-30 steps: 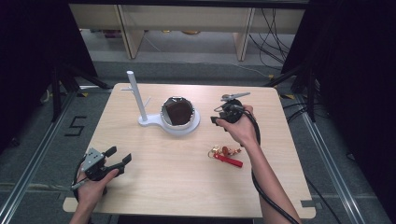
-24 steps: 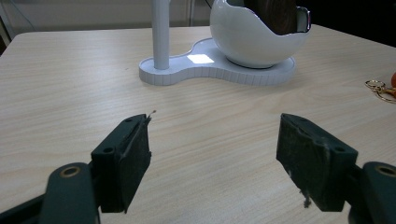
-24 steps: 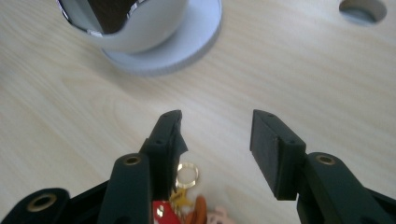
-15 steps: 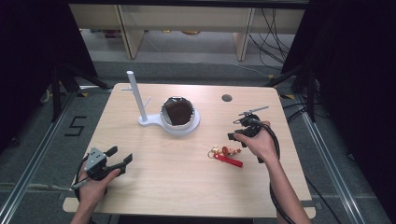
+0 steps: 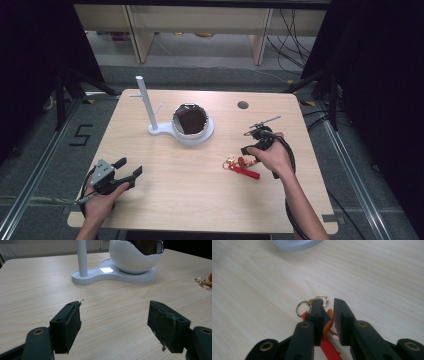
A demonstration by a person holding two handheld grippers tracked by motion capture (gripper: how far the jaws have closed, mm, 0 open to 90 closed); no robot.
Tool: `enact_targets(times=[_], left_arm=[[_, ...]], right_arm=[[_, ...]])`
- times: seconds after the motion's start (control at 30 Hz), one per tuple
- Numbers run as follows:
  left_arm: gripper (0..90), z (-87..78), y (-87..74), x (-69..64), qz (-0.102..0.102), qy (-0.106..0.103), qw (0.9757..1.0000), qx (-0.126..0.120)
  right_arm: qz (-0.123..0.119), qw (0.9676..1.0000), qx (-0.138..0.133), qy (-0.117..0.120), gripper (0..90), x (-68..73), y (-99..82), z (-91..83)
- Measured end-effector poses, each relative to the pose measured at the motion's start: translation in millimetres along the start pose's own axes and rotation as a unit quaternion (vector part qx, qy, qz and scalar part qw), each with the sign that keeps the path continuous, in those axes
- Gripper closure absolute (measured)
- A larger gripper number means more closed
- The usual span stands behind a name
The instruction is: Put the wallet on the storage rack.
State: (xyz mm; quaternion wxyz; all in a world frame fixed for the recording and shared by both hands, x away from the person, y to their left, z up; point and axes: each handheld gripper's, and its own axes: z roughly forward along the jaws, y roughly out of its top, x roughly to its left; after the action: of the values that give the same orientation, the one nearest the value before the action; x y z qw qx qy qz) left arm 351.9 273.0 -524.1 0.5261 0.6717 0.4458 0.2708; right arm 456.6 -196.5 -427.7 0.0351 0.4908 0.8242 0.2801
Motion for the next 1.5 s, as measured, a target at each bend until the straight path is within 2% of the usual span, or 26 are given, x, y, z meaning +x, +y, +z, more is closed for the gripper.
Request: enact_targets(times=[0.03, 0.07, 0.1, 0.13, 0.2, 0.23, 0.27, 0.33, 0.37, 0.5, 0.53, 0.87, 0.9, 0.93, 0.97, 1.0, 1.07, 1.13, 1.17, 1.2, 1.23, 1.33, 1.37, 1.4, 1.43, 1.5], left_arm=[[25.8, 1.3, 0.2, 0.1, -0.003, -0.002, 1.0, -0.001], [25.8, 1.5, 0.5, 0.1, -0.002, 0.0, 1.0, 0.0], [25.9, 1.7, 0.8, -0.2, -0.001, 0.001, 1.0, 0.002], [25.9, 2.1, 0.8, -0.5, 0.0, 0.001, 1.0, 0.003], [25.9, 2.4, 0.9, -1.3, 0.002, 0.0, 1.0, 0.003], [25.8, 2.5, 0.5, -1.6, 0.004, -0.002, 1.0, 0.0], [25.8, 2.5, 0.5, -1.6, 0.004, -0.002, 1.0, 0.0], [25.8, 1.4, 0.5, -1.6, 0.005, -0.004, 1.0, 0.0], [25.7, 1.3, 0.0, -1.2, 0.002, -0.008, 1.0, -0.004], [25.8, 1.3, 0.1, -1.2, 0.002, -0.009, 1.0, -0.003], [25.8, 1.1, 0.6, -1.8, 0.005, -0.007, 1.0, 0.003], [25.8, 4.2, 1.3, -3.6, 0.008, -0.008, 0.9999, 0.003], [25.8, 4.1, 1.3, -3.7, 0.007, -0.008, 0.9999, 0.003], [25.8, 4.3, 1.1, -3.3, 0.006, -0.009, 0.9999, 0.0], [25.8, 4.4, 1.0, -3.1, 0.005, -0.011, 0.9999, -0.001], [25.8, 4.2, 0.9, -3.1, 0.004, -0.011, 0.9999, -0.002], [25.7, 4.0, 0.8, -3.3, 0.005, -0.011, 0.9999, -0.003], [25.8, 3.9, 0.8, -3.7, 0.006, -0.011, 0.9999, -0.002], [25.7, 3.9, 0.8, -3.8, 0.008, -0.012, 0.9999, -0.001], [25.7, 3.9, 0.8, -3.8, 0.008, -0.012, 0.9999, -0.001], [25.7, 3.9, 0.8, -3.8, 0.007, -0.012, 0.9999, -0.001], [25.7, 3.8, 0.7, -3.7, 0.006, -0.012, 0.9999, -0.002], [25.8, 3.9, 0.8, -3.7, 0.005, -0.011, 0.9999, -0.002], [25.7, 3.9, 0.8, -3.7, 0.005, -0.011, 0.9999, -0.002], [25.7, 3.9, 0.8, -3.8, 0.007, -0.012, 0.9999, -0.002], [25.7, 3.9, 0.8, -4.1, 0.008, -0.012, 0.9999, -0.001]], right_arm=[[-0.001, 0.9999, 0.012, 0.009, 84.7, 2.8, 2.9, 5.7], [-0.001, 0.9999, 0.012, 0.009, 84.7, 2.8, 2.9, 5.7], [0.017, 0.9996, 0.02, 0.006, 84.9, 6.5, 4.0, 8.6], [-0.001, 0.9999, 0.015, 0.008, 84.9, 3.6, 5.6, 11.8], [0.009, 0.9997, 0.021, 0.005, 84.6, 3.8, 8.2, 18.0], [0.013, 0.9996, 0.021, 0.016, 84.0, 4.2, 10.2, 24.9], [0.013, 0.9996, 0.021, 0.016, 84.0, 4.2, 10.2, 24.9], [0.013, 0.9993, 0.033, 0.016, 83.0, 5.9, 11.1, 32.6], [0.026, 0.9986, 0.045, 0.013, 82.4, 9.4, 11.7, 38.7], [0.03, 0.9978, 0.054, 0.024, 82.3, 14.1, 11.5, 46.4], [0.028, 0.9975, 0.063, 0.017, 82.5, 15.8, 11.1, 52.0], [0.021, 0.9964, 0.079, 0.021, 82.7, 11.8, 9.4, 64.1], [0.023, 0.9964, 0.077, 0.028, 82.7, 11.7, 8.7, 64.8], [0.024, 0.9957, 0.086, 0.022, 82.7, 11.3, 8.7, 66.0], [0.02, 0.9963, 0.081, 0.019, 82.6, 11.2, 8.1, 67.7], [0.027, 0.9957, 0.087, 0.019, 82.5, 11.8, 8.4, 67.9], [0.022, 0.996, 0.084, 0.024, 82.5, 12.5, 8.8, 69.2], [0.024, 0.9955, 0.09, 0.017, 82.5, 14.0, 10.1, 69.8], [0.036, 0.9947, 0.095, 0.016, 82.6, 17.3, 10.6, 70.7], [0.036, 0.9947, 0.095, 0.016, 82.6, 17.3, 10.6, 70.7], [0.022, 0.9934, 0.112, 0.009, 82.7, 15.1, 11.5, 72.9], [0.017, 0.9935, 0.112, 0.016, 82.8, 15.9, 11.8, 74.6], [0.035, 0.9913, 0.126, 0.012, 83.2, 19.6, 12.4, 73.1], [0.035, 0.9913, 0.126, 0.012, 83.2, 19.6, 12.4, 73.1], [0.034, 0.9916, 0.124, 0.012, 84.3, 20.3, 12.3, 73.1], [0.009, 0.9928, 0.119, 0.01, 86.8, 17.8, 12.8, 74.8]])
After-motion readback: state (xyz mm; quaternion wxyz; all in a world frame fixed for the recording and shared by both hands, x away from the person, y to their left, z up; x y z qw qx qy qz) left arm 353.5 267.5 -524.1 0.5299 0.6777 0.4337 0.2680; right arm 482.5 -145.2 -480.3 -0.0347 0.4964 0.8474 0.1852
